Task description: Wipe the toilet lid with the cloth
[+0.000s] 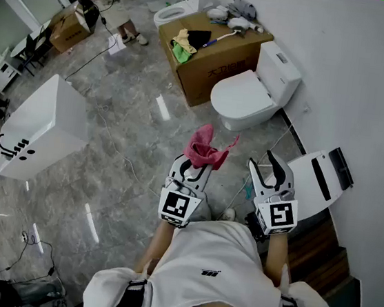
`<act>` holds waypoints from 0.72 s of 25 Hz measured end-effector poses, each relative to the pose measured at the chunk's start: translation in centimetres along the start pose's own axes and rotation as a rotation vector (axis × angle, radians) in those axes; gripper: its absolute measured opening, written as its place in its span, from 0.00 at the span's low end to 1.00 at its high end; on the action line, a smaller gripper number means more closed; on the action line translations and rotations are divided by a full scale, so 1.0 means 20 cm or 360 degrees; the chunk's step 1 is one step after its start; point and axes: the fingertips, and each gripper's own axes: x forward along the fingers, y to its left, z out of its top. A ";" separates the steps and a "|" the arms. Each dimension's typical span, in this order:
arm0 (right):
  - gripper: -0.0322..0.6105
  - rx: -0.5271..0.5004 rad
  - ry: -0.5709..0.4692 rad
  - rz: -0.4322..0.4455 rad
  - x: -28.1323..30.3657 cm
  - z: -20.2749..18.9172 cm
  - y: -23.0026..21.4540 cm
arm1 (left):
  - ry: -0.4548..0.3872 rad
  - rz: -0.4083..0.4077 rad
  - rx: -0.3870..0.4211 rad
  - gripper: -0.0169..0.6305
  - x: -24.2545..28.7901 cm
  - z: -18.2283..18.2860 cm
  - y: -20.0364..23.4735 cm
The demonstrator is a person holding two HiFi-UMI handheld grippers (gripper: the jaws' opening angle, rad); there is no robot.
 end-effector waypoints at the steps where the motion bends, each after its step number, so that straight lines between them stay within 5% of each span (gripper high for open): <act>1: 0.36 0.0021 0.0000 0.0005 0.00 -0.01 0.00 | -0.0013 0.0002 -0.0002 0.19 0.00 0.01 0.00; 9: 0.36 0.0025 0.0056 0.0006 0.10 -0.09 -0.08 | 0.0014 0.0029 0.0020 0.19 0.12 -0.05 0.05; 18: 0.36 0.0008 0.0089 -0.0061 0.57 -0.08 -0.21 | 0.0011 -0.0077 -0.0020 0.19 0.46 -0.13 0.39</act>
